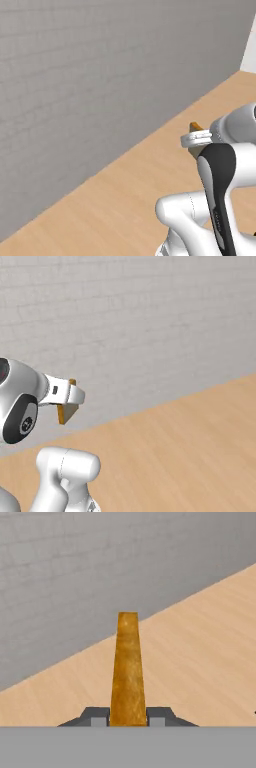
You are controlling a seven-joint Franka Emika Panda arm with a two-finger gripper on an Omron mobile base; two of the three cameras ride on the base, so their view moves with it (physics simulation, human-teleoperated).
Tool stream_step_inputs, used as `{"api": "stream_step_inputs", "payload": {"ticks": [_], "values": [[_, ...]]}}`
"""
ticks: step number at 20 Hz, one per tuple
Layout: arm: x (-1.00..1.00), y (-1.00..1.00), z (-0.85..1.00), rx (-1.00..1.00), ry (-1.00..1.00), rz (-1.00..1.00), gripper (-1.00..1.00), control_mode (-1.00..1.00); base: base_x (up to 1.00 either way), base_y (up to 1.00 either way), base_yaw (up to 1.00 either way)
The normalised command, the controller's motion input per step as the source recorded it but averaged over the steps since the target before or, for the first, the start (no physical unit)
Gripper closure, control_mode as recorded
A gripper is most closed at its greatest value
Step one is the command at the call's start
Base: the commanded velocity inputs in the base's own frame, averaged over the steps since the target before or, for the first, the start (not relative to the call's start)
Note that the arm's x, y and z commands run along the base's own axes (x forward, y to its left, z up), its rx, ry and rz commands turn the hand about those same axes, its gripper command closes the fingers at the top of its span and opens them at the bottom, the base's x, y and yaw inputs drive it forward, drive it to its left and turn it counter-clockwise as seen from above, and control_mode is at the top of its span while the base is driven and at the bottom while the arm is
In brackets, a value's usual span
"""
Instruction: Start the toaster. Once the lever pops up, take the bread to the plate on the dining counter.
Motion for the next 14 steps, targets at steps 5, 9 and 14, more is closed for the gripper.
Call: {"api": "stream_step_inputs", "payload": {"ticks": [5, 9, 14], "values": [[0.0, 0.0, 0.0, 0.0, 0.0, 0.0, 1.0, 1.0, 0.36, 0.29, -0.81], [0.0, 0.0, 0.0, 0.0, 0.0, 0.0, 1.0, 1.0, 0.35, 0.26, -0.81], [0.0, 0.0, 0.0, 0.0, 0.0, 0.0, 1.0, 1.0, 0.37, 0.39, -0.82]]}}
